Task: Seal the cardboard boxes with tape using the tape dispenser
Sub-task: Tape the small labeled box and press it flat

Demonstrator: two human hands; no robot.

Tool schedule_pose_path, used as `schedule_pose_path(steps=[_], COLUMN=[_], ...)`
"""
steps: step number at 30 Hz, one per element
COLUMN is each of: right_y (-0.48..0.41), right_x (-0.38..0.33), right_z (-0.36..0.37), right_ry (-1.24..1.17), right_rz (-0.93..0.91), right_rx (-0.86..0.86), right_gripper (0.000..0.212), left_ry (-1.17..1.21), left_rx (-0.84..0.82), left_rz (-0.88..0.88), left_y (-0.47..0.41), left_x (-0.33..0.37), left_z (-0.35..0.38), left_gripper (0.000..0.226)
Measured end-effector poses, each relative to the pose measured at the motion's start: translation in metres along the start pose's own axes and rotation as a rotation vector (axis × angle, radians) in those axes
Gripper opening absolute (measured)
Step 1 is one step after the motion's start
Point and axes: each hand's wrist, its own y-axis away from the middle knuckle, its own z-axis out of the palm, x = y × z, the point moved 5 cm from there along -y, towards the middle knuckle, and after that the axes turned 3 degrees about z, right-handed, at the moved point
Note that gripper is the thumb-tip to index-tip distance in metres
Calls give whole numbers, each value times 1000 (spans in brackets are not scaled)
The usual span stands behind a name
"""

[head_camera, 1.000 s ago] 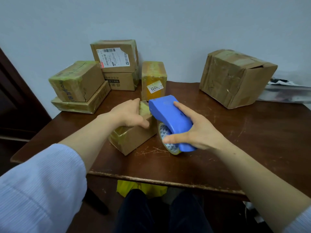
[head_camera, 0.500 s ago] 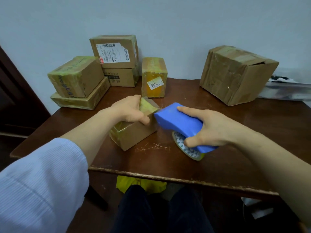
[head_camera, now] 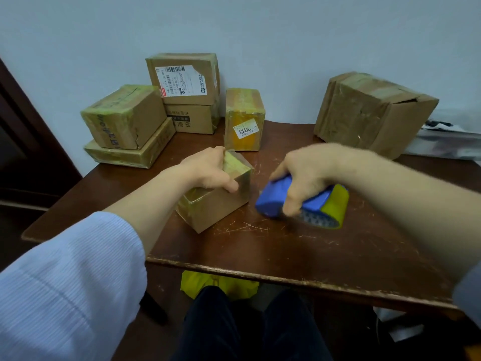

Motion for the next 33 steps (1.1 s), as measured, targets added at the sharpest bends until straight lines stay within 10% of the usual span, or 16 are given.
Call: schedule_pose_path(steps=[9,14,19,21,26,33], right_y=[-28,-50,-44,-35,-54,-77], right_x=[57,71,60,39,-18,-37], right_z=[2,57,60,47,56,30], right_ry=[128,93,154,-140,-1368,-1350], right_rz=[311,358,291,214,263,173], right_rx=[315,406,762,761,161,452], right_gripper=[99,92,58,29,39,49], left_ry=[-23,-7,299,412,550,1041], left_rx=[12,16,33,89,177,496], left_rz=[-28,-105,-201,-224,-263,-245], left_y=[0,7,12,11,21,34], left_x=[0,2,1,-8,-19,-24], left_z=[-1,-1,-6,-10,-6,0], left_gripper=[100,117,76,63,38,22])
